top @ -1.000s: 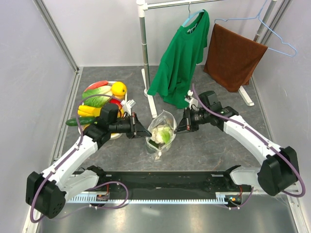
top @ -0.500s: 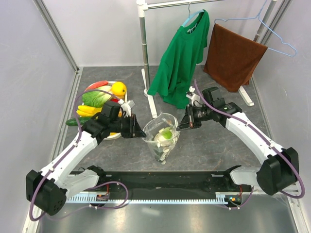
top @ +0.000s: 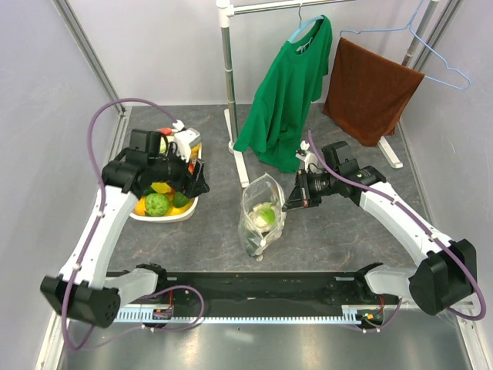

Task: Place the food in the zip-top bag and seal the zipper
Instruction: Adjust the zipper food storage bag at the center of the board, then pick up the fake fruit from the bin.

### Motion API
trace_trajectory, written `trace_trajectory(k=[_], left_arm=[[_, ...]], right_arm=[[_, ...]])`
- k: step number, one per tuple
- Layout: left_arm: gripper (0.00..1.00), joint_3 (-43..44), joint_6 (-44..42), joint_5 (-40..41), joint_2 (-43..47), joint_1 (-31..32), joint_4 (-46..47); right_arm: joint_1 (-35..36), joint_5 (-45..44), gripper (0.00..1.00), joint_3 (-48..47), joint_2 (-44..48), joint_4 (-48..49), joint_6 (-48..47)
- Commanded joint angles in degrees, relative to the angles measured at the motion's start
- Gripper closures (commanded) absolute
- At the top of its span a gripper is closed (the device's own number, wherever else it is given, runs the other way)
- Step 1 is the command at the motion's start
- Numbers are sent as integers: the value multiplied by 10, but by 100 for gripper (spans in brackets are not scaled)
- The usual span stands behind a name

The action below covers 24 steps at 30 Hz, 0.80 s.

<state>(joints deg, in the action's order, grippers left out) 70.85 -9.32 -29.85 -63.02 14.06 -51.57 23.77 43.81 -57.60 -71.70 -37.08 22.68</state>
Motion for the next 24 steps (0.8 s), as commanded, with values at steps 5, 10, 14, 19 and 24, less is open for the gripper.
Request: trace_trajectory(k=[5,10,14,19,24], left_arm=[[19,68,-207,136,-117,-68,-62],[18,80,-57,220,-118,-86,-63],[17,54,184,380,-105,-92,-57],[15,65,347,436,-126,-101,-90],[15,67,378,439,-171,-113,-83]], right_arm=[[-1,-5,100,0,17,9,-4],[-1,-7,100,1,17,8,-4],[-1,-1,100,2,10,19,2],[0,9,100,-1,2,24,9],[-1,16,100,2,7,35,18]])
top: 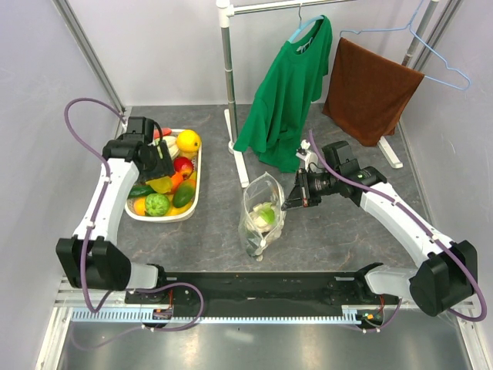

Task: Place the food in the zip-top bag and seal the zipper
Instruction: Pick up the fake fruit from the bin.

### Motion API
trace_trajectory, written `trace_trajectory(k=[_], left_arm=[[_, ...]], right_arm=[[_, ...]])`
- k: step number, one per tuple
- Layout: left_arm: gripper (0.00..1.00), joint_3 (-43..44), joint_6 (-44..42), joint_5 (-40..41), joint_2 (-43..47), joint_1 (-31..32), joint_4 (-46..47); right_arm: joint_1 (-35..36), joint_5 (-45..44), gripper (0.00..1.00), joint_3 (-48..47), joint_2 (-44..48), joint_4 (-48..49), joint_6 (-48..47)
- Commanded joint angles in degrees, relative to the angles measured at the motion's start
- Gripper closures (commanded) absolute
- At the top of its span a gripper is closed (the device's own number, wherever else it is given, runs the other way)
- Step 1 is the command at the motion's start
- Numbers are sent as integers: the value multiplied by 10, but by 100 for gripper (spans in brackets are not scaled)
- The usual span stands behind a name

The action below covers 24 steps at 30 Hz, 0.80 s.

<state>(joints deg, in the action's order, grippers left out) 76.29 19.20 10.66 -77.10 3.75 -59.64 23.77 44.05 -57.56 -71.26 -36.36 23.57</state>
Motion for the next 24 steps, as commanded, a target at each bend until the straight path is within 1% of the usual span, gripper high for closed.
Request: trace_trajectory(k=[1,6,13,14,16,20,24], left_arm=[[15,15,96,34,-37,-10,-3],[14,33,117,58,-90,-12,-4],[15,45,136,55,-140,-13,3],[18,45,136,54,-146,-13,4],[21,48,135,53,-158,-14,4],[35,55,124,38,-168,-19,5],[45,59,107,7,-164,-25,5]], right_arm=[[-1,15,100,2,3,28,9],[-1,23,100,4,3,28,9],[0,27,100,9,5,36,13],[0,27,100,10,5,36,13],[-1,27,100,10,6,36,13],[0,27,100,11,7,36,11],[-1,27,100,10,5,37,10]])
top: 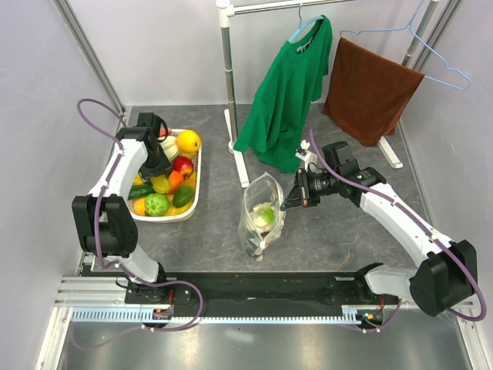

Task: Place the food in the zip-top bag and seal the zipper
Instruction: Pick up the fake fruit from the bin, then place the fake fruit in the zipper food storage bag.

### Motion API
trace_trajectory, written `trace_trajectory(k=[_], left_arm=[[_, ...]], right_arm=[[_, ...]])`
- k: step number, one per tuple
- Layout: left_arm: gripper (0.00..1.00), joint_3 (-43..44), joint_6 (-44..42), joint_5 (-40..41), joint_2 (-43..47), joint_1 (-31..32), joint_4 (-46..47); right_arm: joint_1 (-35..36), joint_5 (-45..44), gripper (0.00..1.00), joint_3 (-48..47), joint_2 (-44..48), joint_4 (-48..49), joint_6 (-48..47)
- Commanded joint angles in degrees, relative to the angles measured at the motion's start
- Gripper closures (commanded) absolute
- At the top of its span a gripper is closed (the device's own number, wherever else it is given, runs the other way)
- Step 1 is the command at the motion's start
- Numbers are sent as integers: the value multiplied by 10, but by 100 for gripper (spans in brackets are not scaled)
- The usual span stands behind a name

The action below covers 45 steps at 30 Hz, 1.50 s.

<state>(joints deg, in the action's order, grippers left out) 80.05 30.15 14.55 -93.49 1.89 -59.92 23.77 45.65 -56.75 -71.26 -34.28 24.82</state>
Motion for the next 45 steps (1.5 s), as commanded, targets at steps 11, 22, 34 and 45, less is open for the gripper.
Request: trace_trajectory(k=[11,22,34,45], left_arm=[[70,75,-82,-248,161,-5,76],[70,-42,-115,-371,284,330,291],[60,-67,-144,-234,204,487,292],[0,-64,-205,-277,270,433,267]], right_arm=[[0,11,100,9,7,24,0],[0,19,100,9,1,41,20],[0,26,100,3,10,42,25],[-1,25,100,17,22,43,20]])
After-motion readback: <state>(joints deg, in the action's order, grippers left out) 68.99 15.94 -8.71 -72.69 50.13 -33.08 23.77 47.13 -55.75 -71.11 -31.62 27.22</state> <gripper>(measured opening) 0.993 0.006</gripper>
